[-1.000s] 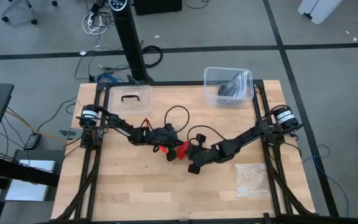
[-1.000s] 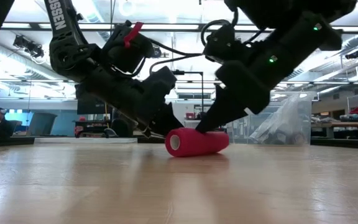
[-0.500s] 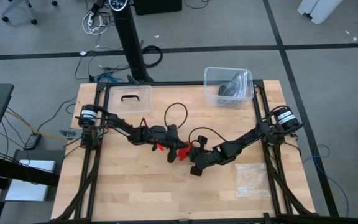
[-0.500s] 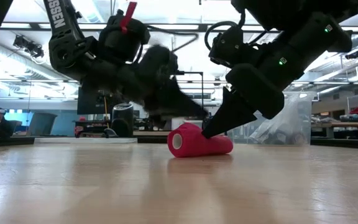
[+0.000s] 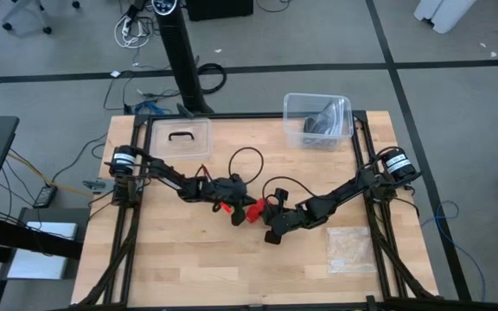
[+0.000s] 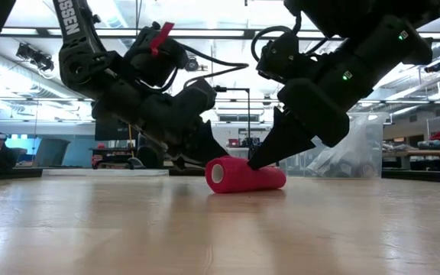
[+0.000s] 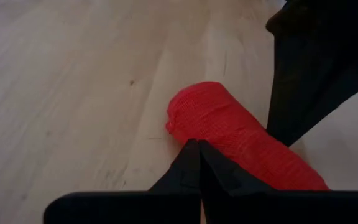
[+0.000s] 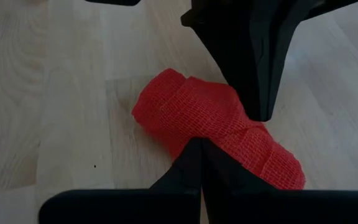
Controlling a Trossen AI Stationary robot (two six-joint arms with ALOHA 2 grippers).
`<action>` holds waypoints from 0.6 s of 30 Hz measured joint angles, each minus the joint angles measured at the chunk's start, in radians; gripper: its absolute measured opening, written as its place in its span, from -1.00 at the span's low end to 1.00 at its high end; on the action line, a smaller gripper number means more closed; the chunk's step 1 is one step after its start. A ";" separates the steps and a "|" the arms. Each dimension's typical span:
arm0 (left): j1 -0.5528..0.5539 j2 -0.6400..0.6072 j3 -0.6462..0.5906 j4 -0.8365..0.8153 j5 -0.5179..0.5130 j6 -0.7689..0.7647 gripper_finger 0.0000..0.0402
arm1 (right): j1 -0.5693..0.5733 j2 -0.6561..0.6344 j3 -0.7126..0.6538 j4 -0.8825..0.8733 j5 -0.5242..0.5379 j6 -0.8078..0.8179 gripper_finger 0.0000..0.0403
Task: Roll bandage
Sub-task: Roll the red bandage
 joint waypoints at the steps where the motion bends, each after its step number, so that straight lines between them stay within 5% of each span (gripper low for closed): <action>1: -0.001 0.000 0.000 -0.001 0.000 0.002 -1.00 | 0.000 0.000 0.000 0.000 0.000 0.000 -1.00; 12: -0.019 0.020 -0.001 -0.021 -0.034 0.048 -1.00 | 0.000 0.001 0.000 0.002 0.000 -0.019 -1.00; 18: 0.020 -0.086 -0.103 -0.043 -0.046 -0.018 -1.00 | 0.006 0.001 0.000 -0.001 -0.001 -0.026 -1.00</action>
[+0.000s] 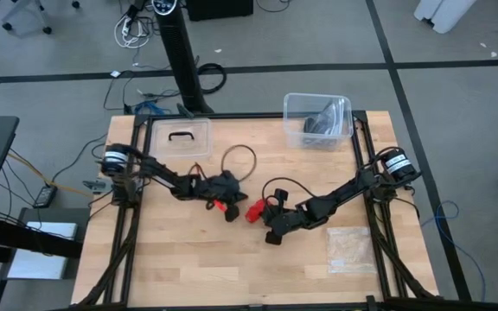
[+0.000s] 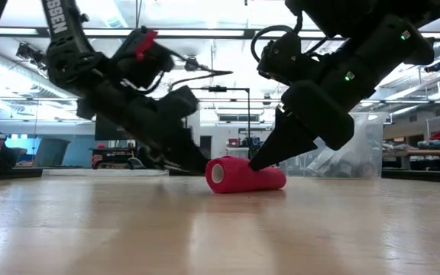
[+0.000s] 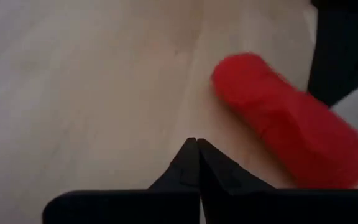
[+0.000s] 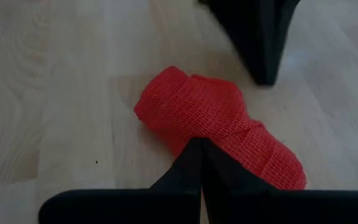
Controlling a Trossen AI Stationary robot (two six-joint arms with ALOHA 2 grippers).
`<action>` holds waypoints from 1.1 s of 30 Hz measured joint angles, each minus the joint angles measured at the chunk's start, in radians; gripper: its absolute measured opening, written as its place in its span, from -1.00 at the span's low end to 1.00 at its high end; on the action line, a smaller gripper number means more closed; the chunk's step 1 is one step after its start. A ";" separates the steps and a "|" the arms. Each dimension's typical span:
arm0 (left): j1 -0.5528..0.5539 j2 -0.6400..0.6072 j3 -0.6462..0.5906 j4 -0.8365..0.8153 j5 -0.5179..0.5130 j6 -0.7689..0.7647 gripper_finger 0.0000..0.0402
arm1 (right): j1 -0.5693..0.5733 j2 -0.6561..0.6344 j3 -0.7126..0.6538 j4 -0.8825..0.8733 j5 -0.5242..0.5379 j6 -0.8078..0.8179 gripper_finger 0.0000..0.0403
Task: Roll bandage
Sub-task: Roll the red bandage
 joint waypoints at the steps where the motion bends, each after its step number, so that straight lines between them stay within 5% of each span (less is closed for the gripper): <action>1: 0.007 -0.018 -0.029 0.012 0.029 -0.034 -1.00 | 0.000 0.000 0.000 0.000 0.000 -0.001 -1.00; 7: 0.042 -0.043 -0.149 0.376 0.312 -0.348 -1.00 | 0.000 0.000 0.000 0.002 -0.002 -0.015 -1.00; 12: 0.041 -0.039 -0.122 0.392 0.410 -0.432 -0.92 | 0.000 0.001 0.000 0.006 -0.002 -0.029 -1.00; 19: 0.039 -0.032 -0.038 0.096 0.363 -0.348 -0.62 | 0.000 0.001 0.000 0.007 -0.002 -0.034 -1.00; 25: 0.040 -0.032 -0.032 0.139 0.391 -0.353 -0.38 | 0.000 0.001 0.000 0.008 -0.002 -0.042 -1.00; 33: 0.034 -0.032 -0.023 0.136 0.405 -0.358 -0.34 | 0.000 0.001 0.000 0.008 -0.001 -0.053 -1.00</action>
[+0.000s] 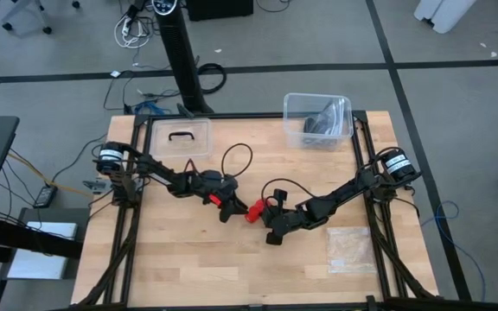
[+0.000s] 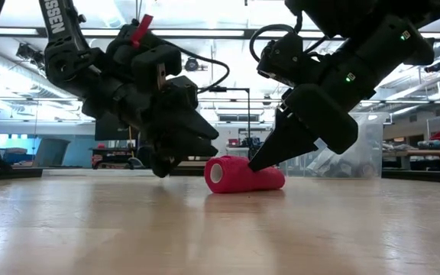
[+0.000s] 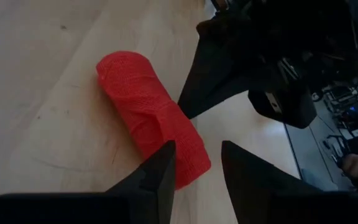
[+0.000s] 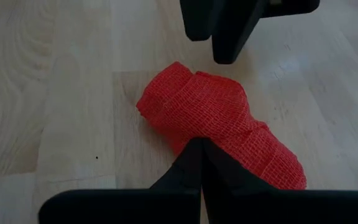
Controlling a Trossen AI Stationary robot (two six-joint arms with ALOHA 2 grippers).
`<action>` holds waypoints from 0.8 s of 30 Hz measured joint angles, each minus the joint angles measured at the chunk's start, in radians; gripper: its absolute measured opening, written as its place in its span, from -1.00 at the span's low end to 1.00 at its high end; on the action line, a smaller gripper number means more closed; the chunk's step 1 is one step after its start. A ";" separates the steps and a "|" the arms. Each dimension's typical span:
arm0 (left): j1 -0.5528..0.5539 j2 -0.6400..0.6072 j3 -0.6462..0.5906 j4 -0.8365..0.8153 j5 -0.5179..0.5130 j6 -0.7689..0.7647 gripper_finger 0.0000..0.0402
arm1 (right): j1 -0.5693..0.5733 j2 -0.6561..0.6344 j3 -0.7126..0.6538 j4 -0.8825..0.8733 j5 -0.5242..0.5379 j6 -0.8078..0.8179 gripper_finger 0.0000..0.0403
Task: Roll bandage
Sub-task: Roll the red bandage
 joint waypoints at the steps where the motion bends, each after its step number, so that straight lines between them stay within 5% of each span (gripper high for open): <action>1: -0.002 0.000 0.008 -0.017 0.000 0.000 -0.34 | 0.000 0.000 0.000 0.000 0.000 0.000 -1.00; 6: -0.002 0.000 0.034 -0.125 -0.034 0.011 -0.34 | 0.000 0.000 0.000 0.000 0.000 -0.001 -1.00; 24: -0.013 0.088 0.128 -0.113 0.034 0.038 -0.42 | 0.009 0.000 0.000 -0.010 -0.005 0.000 -1.00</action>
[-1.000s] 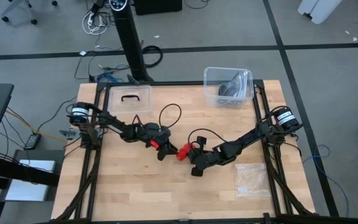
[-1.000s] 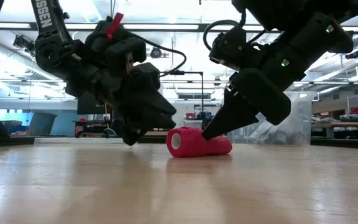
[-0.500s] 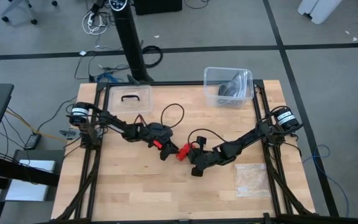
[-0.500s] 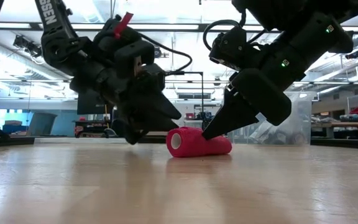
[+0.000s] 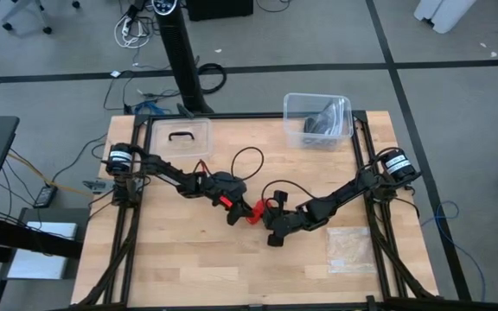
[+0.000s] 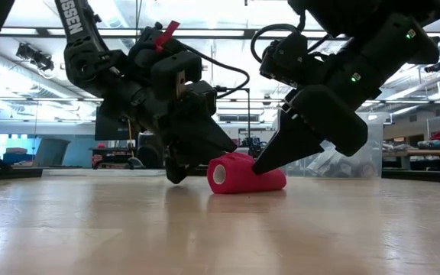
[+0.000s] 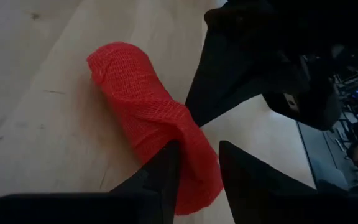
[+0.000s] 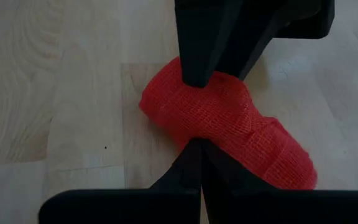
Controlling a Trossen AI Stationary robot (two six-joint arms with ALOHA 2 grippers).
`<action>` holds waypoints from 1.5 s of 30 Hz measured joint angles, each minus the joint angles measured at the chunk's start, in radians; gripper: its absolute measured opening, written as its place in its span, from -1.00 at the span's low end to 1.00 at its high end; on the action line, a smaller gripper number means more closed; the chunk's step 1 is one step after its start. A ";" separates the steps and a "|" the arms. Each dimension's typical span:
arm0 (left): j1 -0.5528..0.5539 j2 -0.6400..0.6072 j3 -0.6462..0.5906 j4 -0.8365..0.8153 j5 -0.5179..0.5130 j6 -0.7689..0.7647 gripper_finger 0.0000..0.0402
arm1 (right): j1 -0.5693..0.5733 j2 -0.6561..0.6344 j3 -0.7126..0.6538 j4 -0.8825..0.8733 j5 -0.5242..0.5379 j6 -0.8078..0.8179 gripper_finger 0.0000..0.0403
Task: Roll bandage
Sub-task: Roll the red bandage
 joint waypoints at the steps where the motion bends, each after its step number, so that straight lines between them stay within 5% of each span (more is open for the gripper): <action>1: 0.000 0.000 0.000 -0.003 0.004 0.009 -0.45 | 0.000 0.000 0.000 0.000 0.000 0.000 -1.00; 11: -0.001 0.000 0.000 -0.015 0.046 0.054 -0.96 | -0.002 0.000 0.000 -0.005 0.000 0.006 -1.00; 24: -0.017 0.001 0.000 -0.036 0.056 0.101 -1.00 | 0.000 -0.045 0.006 0.008 -0.014 0.073 -0.94; 38: -0.020 0.003 -0.001 -0.002 0.090 0.121 -1.00 | 0.017 -0.051 0.006 0.101 -0.086 0.080 -0.65; 45: -0.025 0.003 -0.002 -0.036 0.100 0.131 -1.00 | -0.037 -0.051 0.006 0.073 -0.060 0.089 -0.74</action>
